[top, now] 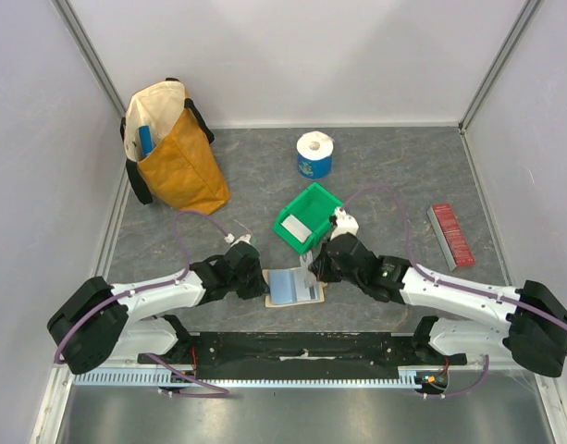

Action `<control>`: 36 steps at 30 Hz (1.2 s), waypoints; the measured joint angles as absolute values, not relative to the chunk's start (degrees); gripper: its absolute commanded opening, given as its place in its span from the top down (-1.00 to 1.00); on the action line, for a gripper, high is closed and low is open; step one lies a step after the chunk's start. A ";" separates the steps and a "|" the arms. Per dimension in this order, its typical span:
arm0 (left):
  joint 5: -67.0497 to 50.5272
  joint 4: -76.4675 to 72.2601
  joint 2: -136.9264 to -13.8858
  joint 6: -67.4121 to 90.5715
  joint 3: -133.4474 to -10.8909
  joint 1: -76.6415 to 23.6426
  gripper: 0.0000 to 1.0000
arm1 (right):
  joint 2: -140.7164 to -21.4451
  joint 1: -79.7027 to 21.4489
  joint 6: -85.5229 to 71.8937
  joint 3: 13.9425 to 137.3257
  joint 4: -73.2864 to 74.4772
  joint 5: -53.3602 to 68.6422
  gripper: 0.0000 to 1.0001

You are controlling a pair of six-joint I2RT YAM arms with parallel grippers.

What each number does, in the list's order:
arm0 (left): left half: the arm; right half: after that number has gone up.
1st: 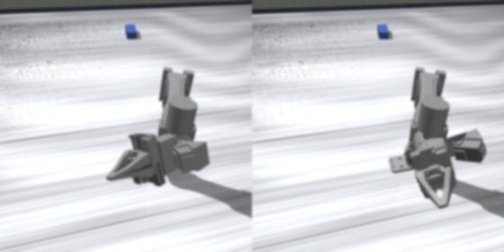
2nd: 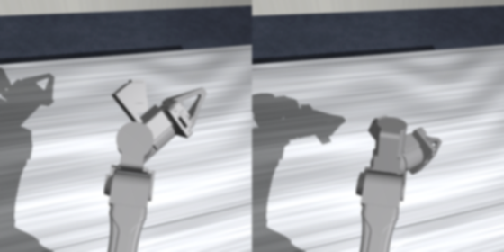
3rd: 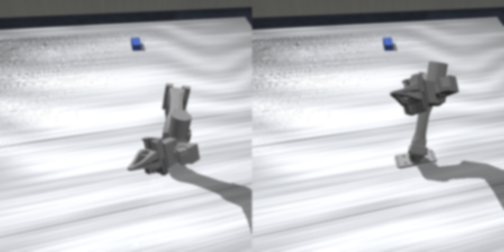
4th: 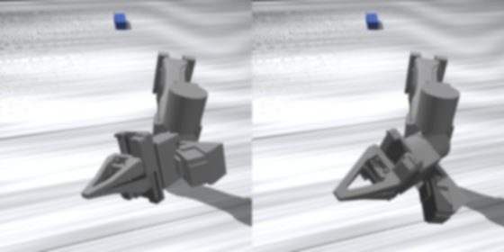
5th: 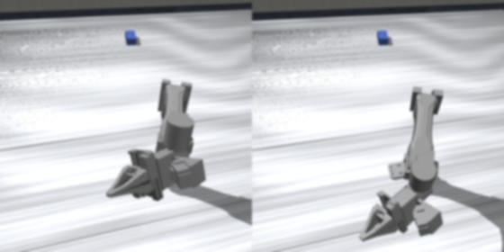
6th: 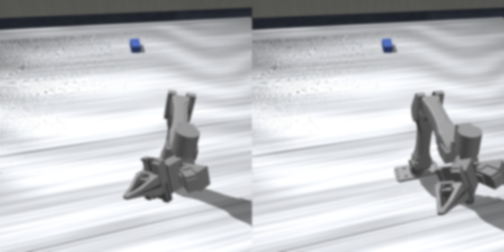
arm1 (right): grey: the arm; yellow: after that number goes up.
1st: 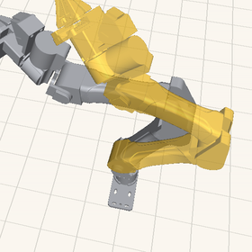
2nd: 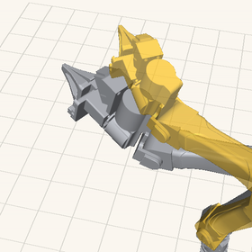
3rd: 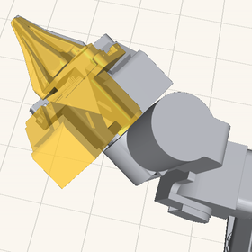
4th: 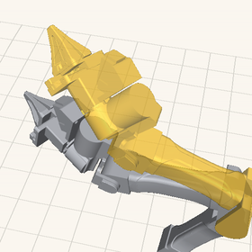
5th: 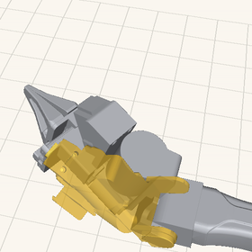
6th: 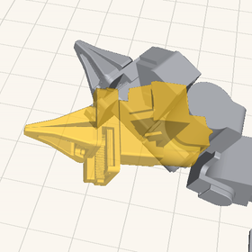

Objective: Put the credit cards into the card holder
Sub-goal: Insert the credit card into the card holder.

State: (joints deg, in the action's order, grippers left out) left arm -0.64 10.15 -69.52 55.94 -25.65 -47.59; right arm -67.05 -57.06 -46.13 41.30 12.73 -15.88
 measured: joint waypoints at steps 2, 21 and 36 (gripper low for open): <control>-0.71 9.76 -69.41 55.94 -25.34 -47.57 0.97 | -66.22 -57.06 -48.75 36.34 9.45 -12.69 1.00; -2.81 5.37 -69.14 55.99 -23.03 -47.57 0.97 | -68.14 -57.28 -60.34 21.43 -15.99 -5.23 1.00; -3.49 4.25 -69.17 56.01 -22.50 -47.57 0.96 | -71.81 -57.28 -63.77 15.64 -23.51 -6.07 1.00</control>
